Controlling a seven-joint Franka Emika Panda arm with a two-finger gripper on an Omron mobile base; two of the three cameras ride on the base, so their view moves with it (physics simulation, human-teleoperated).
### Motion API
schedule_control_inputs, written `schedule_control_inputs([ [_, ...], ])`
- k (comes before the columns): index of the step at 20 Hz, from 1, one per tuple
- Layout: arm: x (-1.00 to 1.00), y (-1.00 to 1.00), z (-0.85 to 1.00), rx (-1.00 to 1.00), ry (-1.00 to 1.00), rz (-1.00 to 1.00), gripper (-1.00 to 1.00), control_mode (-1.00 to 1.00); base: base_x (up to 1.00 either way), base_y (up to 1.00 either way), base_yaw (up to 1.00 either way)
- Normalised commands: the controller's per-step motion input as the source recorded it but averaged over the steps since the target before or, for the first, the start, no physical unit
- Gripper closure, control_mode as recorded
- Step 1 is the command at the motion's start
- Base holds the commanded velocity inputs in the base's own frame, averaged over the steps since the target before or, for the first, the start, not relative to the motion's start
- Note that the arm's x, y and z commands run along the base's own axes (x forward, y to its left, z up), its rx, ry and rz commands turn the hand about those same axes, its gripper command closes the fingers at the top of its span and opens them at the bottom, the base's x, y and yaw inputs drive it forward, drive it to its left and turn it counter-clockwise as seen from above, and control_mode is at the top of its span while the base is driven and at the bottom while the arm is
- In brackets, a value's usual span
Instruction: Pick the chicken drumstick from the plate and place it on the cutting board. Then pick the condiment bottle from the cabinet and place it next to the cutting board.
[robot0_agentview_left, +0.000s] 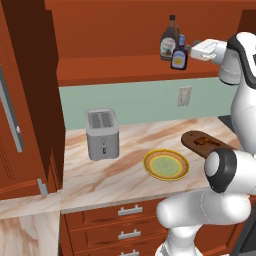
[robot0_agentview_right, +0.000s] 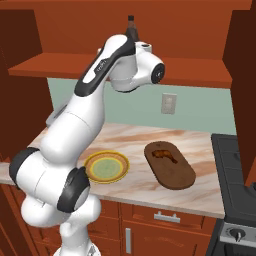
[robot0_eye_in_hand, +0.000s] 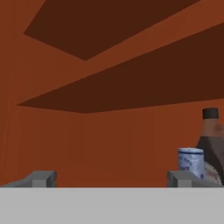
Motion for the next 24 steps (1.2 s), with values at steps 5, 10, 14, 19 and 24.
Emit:
schedule_control_inputs([
  [5,0.13,-0.02,0.00,0.00,0.00,0.00,-1.00,-1.00,0.00,0.00,0.00],
  [10,0.04,0.00,0.00,0.00,0.00,0.00,-1.00,-1.00,0.00,0.00,0.00],
  [14,0.07,0.00,-0.05,0.00,0.00,0.00,-1.00,-1.00,0.00,0.00,0.00],
  [19,0.10,0.00,-0.09,0.00,0.00,0.00,-1.00,-1.00,0.00,0.00,0.00],
  [24,0.15,0.00,-0.07,0.00,0.00,0.00,-1.00,-1.00,0.00,0.00,0.00],
])
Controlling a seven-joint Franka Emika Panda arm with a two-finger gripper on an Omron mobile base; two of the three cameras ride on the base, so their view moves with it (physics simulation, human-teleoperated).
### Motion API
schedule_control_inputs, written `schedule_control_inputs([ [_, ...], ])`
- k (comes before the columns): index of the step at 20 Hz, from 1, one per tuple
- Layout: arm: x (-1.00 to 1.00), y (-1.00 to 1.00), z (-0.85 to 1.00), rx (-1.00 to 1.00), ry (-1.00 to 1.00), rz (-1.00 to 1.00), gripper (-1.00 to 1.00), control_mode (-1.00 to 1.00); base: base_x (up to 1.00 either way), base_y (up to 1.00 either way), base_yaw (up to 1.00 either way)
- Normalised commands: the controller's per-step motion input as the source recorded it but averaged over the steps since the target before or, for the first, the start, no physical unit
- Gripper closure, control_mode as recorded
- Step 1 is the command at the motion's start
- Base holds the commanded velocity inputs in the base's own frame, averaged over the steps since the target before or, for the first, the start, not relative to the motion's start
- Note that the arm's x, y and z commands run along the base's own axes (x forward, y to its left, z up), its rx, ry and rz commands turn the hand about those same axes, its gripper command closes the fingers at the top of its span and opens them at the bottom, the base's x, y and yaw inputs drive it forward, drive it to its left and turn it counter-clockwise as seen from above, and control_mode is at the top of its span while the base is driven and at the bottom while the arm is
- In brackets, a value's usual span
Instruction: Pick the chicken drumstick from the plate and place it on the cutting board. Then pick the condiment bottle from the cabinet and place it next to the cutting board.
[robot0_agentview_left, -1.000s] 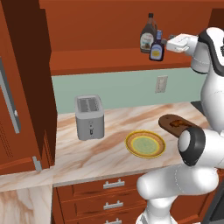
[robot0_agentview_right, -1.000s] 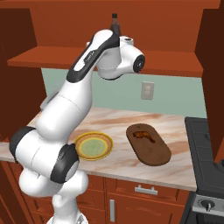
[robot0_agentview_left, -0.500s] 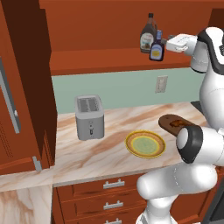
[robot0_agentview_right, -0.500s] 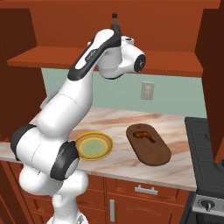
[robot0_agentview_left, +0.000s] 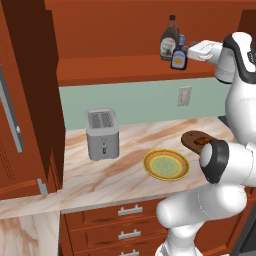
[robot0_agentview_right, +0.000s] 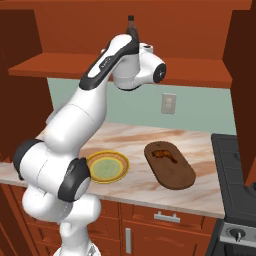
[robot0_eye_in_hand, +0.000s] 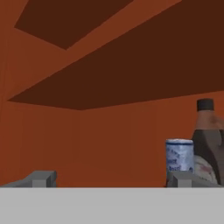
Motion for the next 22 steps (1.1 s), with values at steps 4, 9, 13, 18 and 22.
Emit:
schedule_control_inputs([
  [4,0.19,0.00,-0.01,0.00,0.00,0.00,-1.00,-1.00,0.00,0.00,0.00],
  [9,0.24,-0.03,0.00,0.00,0.00,0.00,-1.00,-1.00,0.00,0.00,0.00],
  [13,0.25,-0.03,0.00,0.00,0.00,0.00,-1.00,-1.00,0.00,0.00,0.00],
  [18,0.23,-0.04,0.00,0.00,0.00,0.00,-1.00,-1.00,0.00,0.00,0.00],
  [22,0.17,-0.06,0.00,0.00,0.00,0.00,-1.00,-1.00,0.00,0.00,0.00],
])
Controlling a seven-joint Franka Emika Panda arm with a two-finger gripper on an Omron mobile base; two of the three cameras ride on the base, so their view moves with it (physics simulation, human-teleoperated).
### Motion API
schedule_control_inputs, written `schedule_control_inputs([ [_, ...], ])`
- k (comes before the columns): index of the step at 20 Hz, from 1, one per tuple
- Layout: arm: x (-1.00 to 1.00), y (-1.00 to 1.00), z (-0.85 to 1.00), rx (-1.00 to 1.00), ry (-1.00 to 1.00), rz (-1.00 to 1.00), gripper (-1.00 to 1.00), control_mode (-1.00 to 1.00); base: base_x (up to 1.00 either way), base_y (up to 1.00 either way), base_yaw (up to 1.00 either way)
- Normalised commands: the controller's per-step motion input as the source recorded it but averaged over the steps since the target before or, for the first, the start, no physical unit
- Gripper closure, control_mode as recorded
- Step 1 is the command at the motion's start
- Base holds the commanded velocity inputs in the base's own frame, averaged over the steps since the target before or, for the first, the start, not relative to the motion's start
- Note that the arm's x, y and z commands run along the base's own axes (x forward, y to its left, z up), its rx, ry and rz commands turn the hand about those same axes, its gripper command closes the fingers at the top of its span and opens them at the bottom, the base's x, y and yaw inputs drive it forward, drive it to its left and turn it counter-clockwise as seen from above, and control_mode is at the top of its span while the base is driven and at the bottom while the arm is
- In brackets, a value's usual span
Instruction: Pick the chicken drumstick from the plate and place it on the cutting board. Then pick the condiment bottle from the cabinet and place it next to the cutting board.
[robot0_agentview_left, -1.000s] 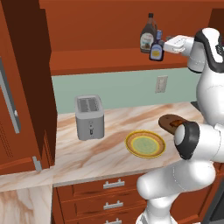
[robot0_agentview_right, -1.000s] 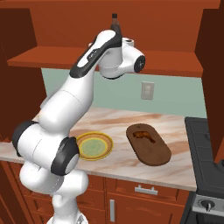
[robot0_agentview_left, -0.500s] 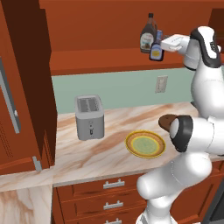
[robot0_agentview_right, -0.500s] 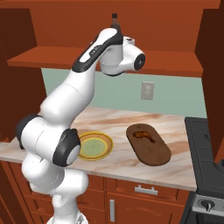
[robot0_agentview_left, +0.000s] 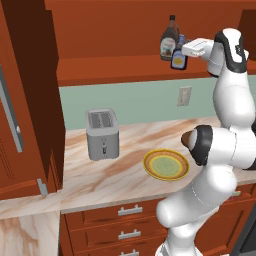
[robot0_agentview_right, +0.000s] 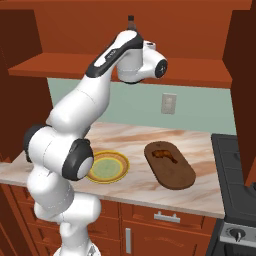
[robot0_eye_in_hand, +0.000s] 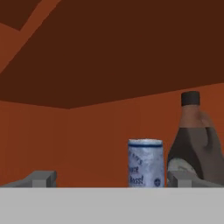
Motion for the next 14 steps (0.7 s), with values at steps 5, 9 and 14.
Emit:
schedule_control_inputs([
  [5,0.15,-0.06,0.00,0.00,0.00,0.00,-1.00,-1.00,0.00,0.00,0.00],
  [9,0.12,-0.04,0.00,0.00,0.00,0.00,-1.00,-1.00,0.00,0.00,0.00],
  [14,0.10,0.00,0.00,0.00,0.00,0.00,-1.00,-1.00,0.00,0.00,0.00],
])
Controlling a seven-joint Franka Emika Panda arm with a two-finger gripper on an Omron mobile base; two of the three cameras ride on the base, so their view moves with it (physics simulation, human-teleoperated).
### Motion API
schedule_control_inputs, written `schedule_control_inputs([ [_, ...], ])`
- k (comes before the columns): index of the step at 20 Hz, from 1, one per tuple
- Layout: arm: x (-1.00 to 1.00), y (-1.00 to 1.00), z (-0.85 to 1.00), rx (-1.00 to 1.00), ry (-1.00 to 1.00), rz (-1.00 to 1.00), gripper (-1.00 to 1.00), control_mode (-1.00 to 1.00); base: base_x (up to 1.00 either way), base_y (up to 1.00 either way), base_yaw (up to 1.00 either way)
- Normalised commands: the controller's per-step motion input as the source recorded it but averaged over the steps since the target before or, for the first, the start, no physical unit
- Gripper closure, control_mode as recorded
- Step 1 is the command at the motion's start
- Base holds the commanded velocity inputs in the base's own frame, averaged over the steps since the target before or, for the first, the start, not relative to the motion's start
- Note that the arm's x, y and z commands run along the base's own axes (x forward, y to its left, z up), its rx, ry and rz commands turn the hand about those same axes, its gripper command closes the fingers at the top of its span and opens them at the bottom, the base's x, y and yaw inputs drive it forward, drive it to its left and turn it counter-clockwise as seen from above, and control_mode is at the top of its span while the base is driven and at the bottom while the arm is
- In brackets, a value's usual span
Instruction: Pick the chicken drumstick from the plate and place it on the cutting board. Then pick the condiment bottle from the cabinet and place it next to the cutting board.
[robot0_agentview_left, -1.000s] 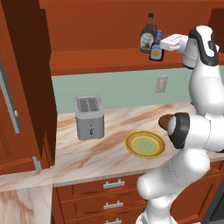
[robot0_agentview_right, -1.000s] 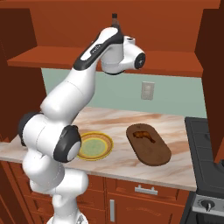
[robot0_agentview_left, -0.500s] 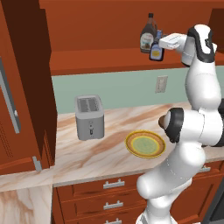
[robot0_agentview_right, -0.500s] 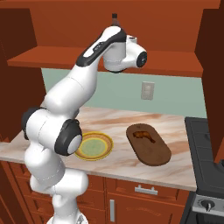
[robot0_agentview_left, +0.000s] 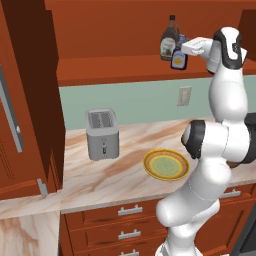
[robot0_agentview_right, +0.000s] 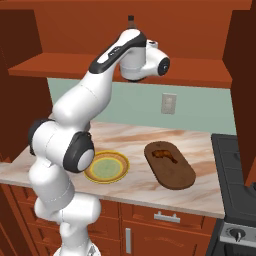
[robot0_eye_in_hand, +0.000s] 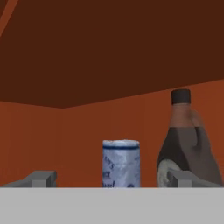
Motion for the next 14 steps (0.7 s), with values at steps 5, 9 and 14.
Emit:
schedule_control_inputs([
  [5,0.08,0.00,0.00,0.00,0.00,0.00,-1.00,-1.00,0.00,0.00,0.00],
  [9,0.06,0.00,0.00,0.00,0.00,0.00,-1.00,-1.00,0.00,0.00,0.00],
  [14,0.08,0.00,0.00,0.00,0.00,0.00,-1.00,-1.00,0.00,0.00,0.00],
])
